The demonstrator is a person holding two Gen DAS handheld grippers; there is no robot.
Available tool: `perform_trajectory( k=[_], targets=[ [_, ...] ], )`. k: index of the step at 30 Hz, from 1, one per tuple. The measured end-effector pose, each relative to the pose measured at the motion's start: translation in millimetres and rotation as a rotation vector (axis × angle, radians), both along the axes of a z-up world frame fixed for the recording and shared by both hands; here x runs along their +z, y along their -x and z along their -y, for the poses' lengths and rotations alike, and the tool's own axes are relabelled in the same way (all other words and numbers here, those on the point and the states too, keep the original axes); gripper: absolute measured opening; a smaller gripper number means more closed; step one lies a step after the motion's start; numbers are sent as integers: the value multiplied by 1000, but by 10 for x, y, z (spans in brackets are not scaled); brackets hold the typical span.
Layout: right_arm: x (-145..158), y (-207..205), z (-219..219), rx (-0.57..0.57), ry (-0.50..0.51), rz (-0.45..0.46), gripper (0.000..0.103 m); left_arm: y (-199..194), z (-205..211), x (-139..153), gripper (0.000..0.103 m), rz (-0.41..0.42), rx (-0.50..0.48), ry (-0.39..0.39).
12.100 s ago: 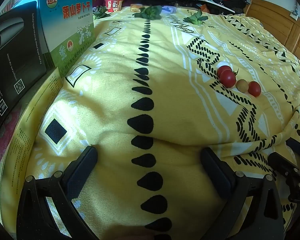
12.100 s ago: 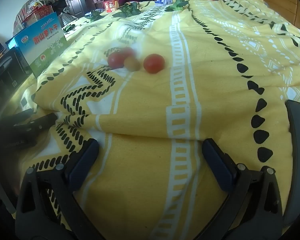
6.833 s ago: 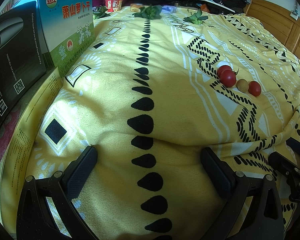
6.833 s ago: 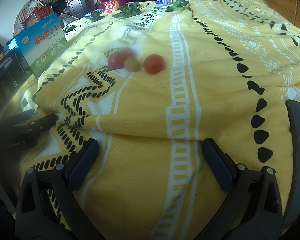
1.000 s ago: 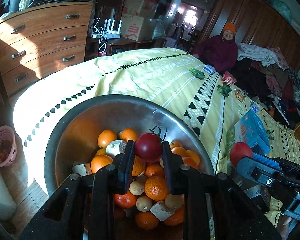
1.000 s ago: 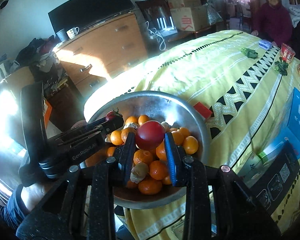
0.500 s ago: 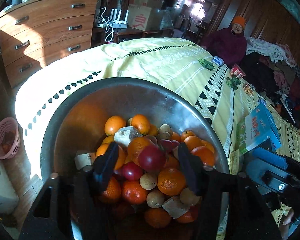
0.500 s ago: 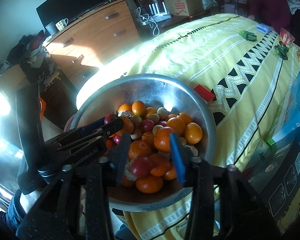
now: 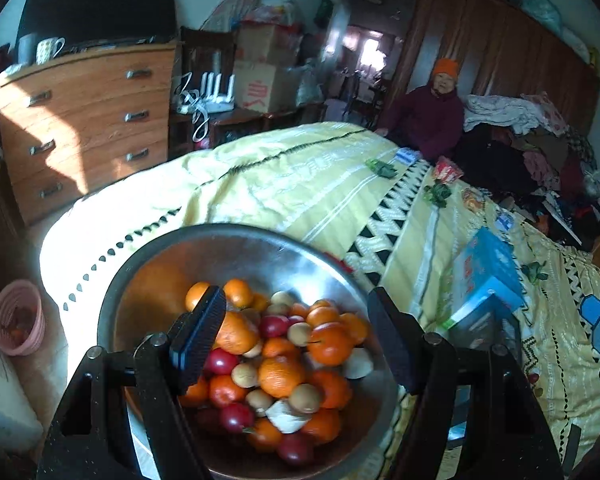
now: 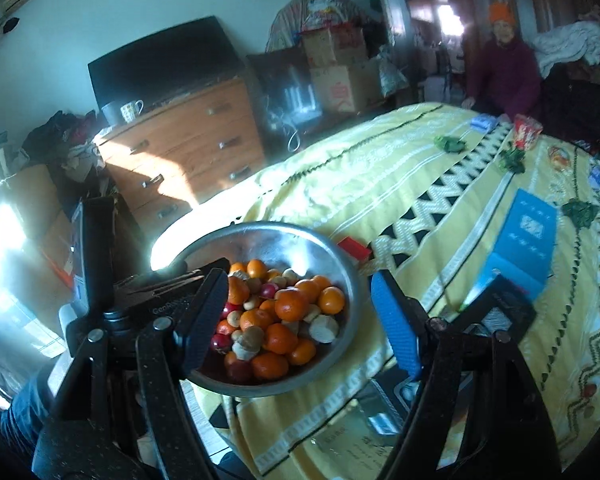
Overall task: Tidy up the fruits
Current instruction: 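Open both tools to drop the tomatoes into the bowl, then grasp the other red cherry tomato with the left tool while the right tool grasps the tan fruit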
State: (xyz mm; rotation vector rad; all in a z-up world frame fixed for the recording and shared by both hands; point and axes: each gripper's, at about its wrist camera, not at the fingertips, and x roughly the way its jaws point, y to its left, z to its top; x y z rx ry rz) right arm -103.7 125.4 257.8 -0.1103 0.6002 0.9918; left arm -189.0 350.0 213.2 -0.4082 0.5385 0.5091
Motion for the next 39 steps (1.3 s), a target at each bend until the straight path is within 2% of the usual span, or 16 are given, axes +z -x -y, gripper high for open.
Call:
perform_trajectory(
  k=[2,5,8,11,13,14,16,20,23,26,32,35,36,39],
  targets=[
    [33,18,403,-74,-25,50,75,-84,341,215,74,46,-80,-54],
    [-73,-31,1005,-204,-21,84,81,-258,925,473,74,100,-226,-111],
    [-344,-198,1529,-318,27,29,82,-450,1523,621,74,140,-390,-108],
    [-702,-379,2062,-425,81,-43,81,-661,2111,642,74,145,-544,-83],
    [-936,-487,2383,-473,118,-84,64,-822,2436,562,74,121,-627,-61],
    [-1070,-579,2529,-494,140,-115,59,-894,2578,503,74,104,-652,-62],
    [-1284,-709,2746,-526,177,-158,42,-1087,2823,340,75,64,-701,-47],
    [-1598,-1073,3030,-567,214,-222,40,-1487,3049,-72,74,-21,-724,26],
    [-1793,-1349,3120,-567,225,-252,40,-1795,3141,-384,69,-86,-720,62],
    [-1940,-1627,3137,-561,228,-266,40,-2029,3210,-654,67,-137,-715,79],
    [-2207,-1913,3108,-529,264,-278,39,-2415,3390,-1039,66,-194,-723,109],
    [-2299,-1934,3183,-540,254,-307,29,-2597,3543,-1196,65,-214,-749,134],
    [-2294,-1919,3240,-550,236,-312,21,-2662,3616,-1248,65,-221,-765,143],
    [-2225,-1816,3432,-578,161,-315,21,-2834,3838,-1434,63,-247,-819,169]
  ],
)
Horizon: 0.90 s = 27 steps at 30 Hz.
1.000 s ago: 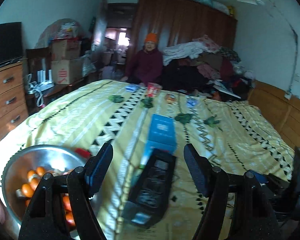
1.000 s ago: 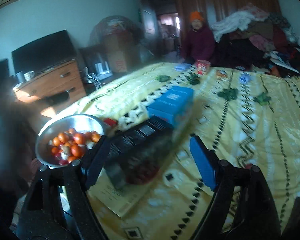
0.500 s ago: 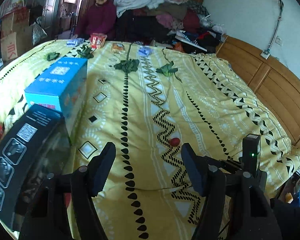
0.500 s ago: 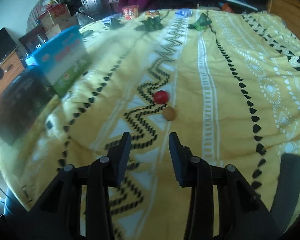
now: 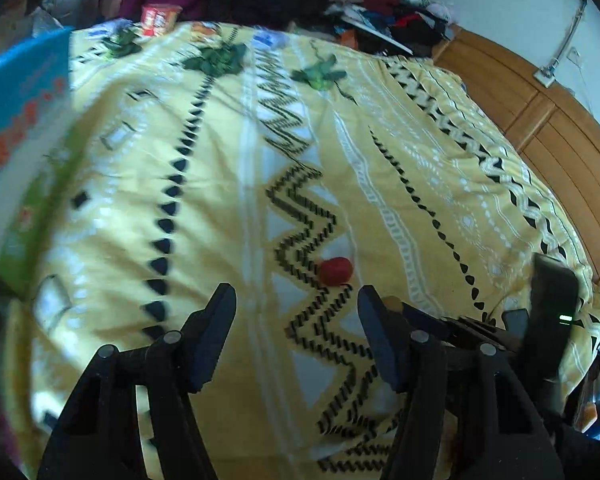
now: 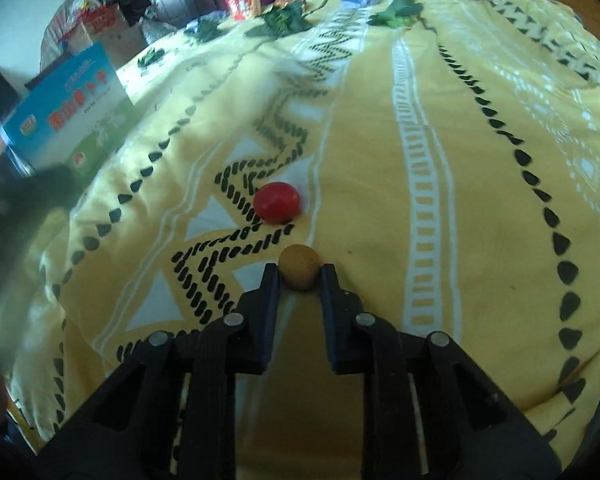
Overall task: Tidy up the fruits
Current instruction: 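Grasp the other red cherry tomato with the left tool while the right tool grasps the tan fruit, then carry the held tomato and tan fruit over the steel bowl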
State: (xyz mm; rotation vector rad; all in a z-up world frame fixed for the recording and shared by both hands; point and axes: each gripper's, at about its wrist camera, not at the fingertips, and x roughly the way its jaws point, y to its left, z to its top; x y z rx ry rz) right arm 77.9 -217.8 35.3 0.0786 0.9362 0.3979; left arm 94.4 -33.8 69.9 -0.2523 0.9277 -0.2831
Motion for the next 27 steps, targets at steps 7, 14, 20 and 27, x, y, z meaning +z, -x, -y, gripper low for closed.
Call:
perform_trajectory(
  k=[7,14,20,27],
  targets=[
    [136,227,394,-77,-116,6,21,-343,457,-390,56,-54,-68,18],
    [172,177,433,-92,-157,3,21,-507,577,-559,48,-76,-36,19],
    [126,184,453,-104,-162,-8,21,-579,597,-588,30,-76,-20,-3],
    [186,203,438,-100,-153,9,21,-404,503,-345,30,-27,-16,-17]
  ],
)
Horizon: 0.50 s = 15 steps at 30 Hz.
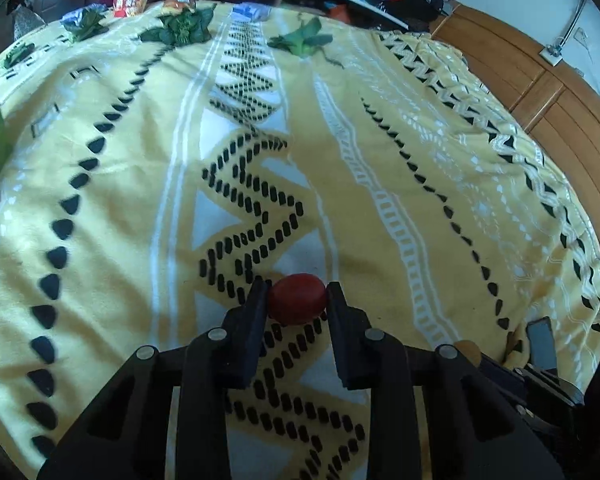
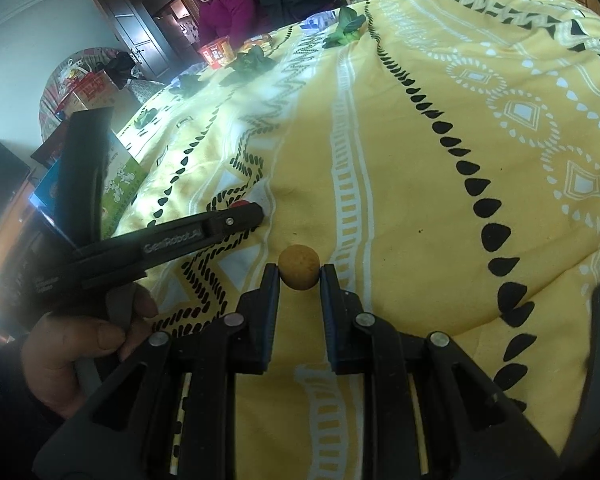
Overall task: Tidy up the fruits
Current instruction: 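Carry the held tomato and tan fruit over the steel bowl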
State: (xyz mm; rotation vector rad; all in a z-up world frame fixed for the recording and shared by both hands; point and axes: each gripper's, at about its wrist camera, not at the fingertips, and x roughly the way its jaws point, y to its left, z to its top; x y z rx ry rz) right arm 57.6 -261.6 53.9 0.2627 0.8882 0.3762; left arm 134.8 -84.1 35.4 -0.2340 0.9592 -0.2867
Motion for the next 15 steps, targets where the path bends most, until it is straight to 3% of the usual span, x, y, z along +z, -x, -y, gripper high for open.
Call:
perform_trajectory(
  k=[7,15],
  targets=[
    [443,82,-186,34,16,85,21,494,-615,994,30,182,107,4],
    [1225,401,-1006,193,22,233,21,1492,-1999,1993,30,356,358,12]
  ],
)
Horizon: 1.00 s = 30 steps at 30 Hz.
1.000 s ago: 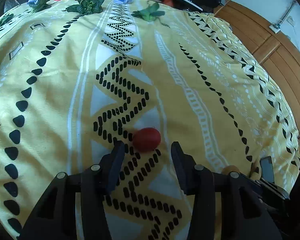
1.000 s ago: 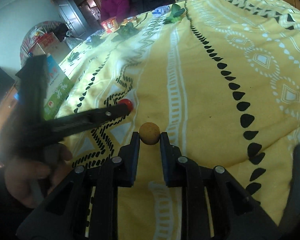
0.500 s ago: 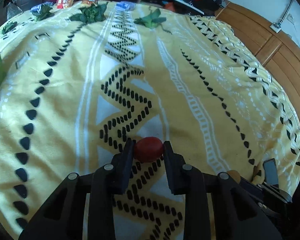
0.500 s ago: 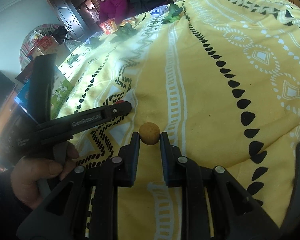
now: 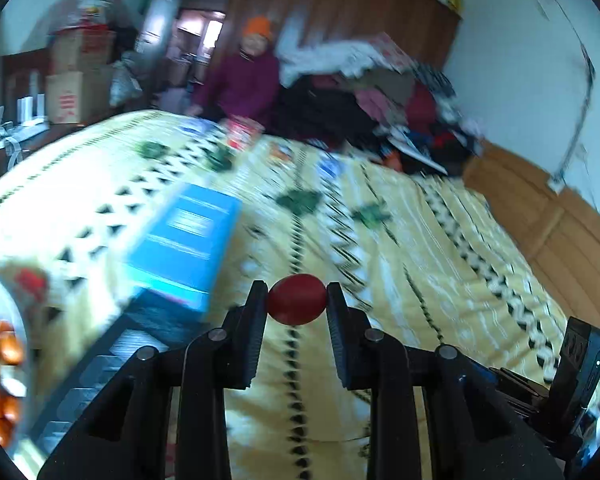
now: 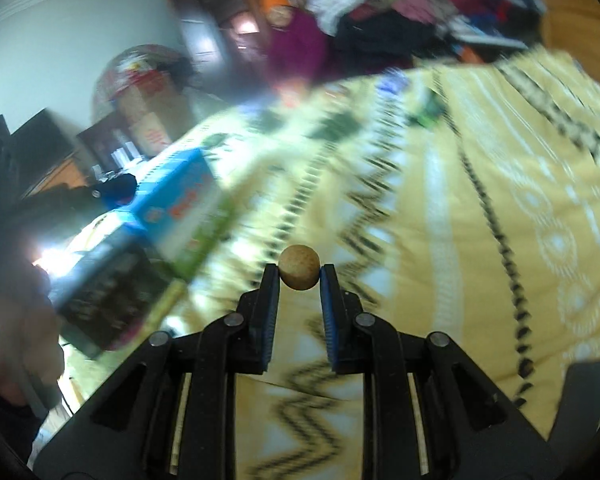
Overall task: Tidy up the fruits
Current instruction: 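Carry the held tomato and tan fruit over the steel bowl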
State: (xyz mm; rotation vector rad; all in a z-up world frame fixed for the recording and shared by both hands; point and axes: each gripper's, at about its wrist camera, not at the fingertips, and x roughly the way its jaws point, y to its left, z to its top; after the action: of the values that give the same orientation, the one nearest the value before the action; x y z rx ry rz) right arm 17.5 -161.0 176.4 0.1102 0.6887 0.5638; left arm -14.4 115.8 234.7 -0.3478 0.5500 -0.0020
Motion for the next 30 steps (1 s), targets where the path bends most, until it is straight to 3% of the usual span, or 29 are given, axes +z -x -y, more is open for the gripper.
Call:
perform_trajectory(
  k=[6,13,18,22,30],
  targets=[
    [405,346,-1000,193,15,57,21,861,-1184,225,30,31,243,13],
    [617,775,-2280,443,37,76,21,1641,-2300,-71,30,-25,476,66],
    [585,1008,-3108,595,62,46,21,1813,-2671,-394,30,-85,512,100],
    [356,1043,-3606,653,98,-33,21,1867,-2846,-623,30,-139,512,112],
    [-30,1067,-4115,690,167,-141,22,1851,-3052,-826,30,-195,507,129]
  ],
)
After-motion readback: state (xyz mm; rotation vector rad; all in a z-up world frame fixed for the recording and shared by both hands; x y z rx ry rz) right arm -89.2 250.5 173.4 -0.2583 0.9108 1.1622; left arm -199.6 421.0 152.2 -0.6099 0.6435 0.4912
